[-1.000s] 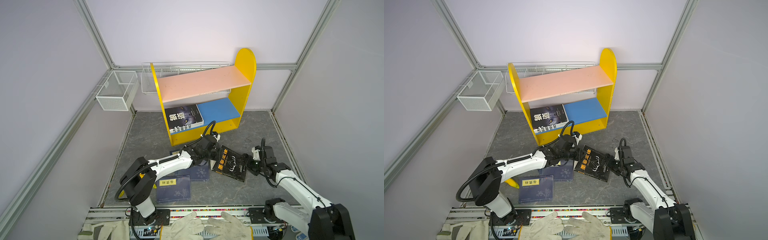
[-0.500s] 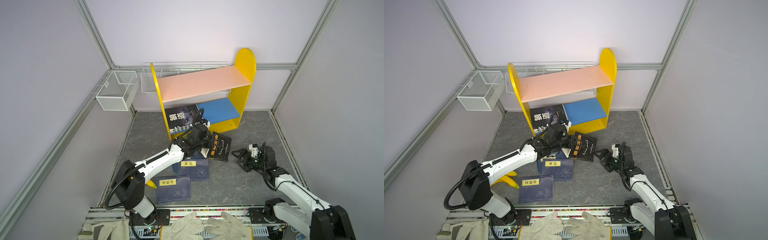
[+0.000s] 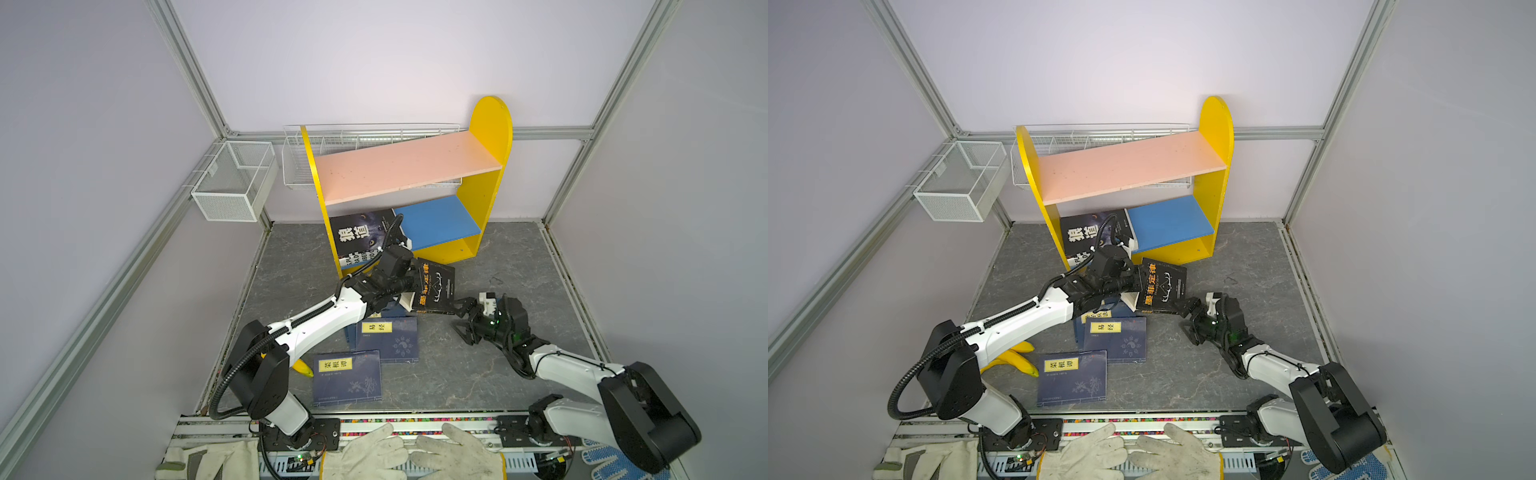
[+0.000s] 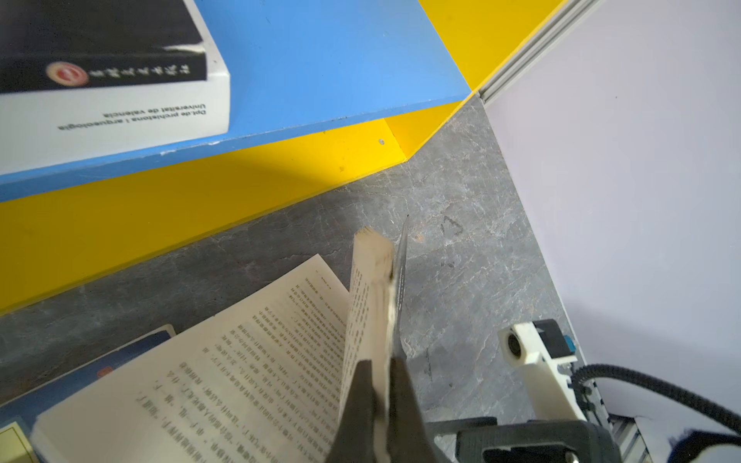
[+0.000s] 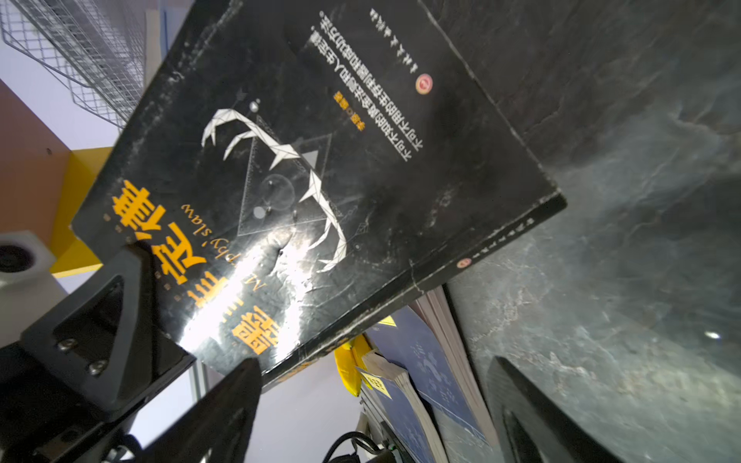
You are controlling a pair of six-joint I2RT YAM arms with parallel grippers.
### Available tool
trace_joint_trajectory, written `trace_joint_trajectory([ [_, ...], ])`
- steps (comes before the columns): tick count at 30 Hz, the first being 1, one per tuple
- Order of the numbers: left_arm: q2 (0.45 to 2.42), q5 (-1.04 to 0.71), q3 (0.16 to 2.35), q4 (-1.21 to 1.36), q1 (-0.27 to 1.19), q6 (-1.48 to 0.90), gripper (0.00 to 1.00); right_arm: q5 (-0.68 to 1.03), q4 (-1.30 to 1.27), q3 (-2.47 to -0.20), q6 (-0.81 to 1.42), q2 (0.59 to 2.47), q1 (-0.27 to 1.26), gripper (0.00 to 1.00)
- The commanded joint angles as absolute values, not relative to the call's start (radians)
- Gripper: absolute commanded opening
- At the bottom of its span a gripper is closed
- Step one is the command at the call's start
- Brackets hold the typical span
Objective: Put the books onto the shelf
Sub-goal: 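Grasp the black book edges with both grippers and tilt it up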
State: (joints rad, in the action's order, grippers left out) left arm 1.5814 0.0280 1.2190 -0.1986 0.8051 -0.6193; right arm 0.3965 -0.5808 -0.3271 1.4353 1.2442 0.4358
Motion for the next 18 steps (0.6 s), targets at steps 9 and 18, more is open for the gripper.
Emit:
trace_joint_trajectory([
  [9, 1.513, 0.082, 1.169, -0.094, 0.804, -0.712, 0.00, 0.279, -1.024, -0.313, 1.709, 1.550, 0.490, 0.97],
  [18, 1.465, 0.120, 1.015, -0.080, 0.804, -0.810, 0.00, 0.250, -1.434, -0.390, 1.773, 1.954, 0.521, 0.74],
])
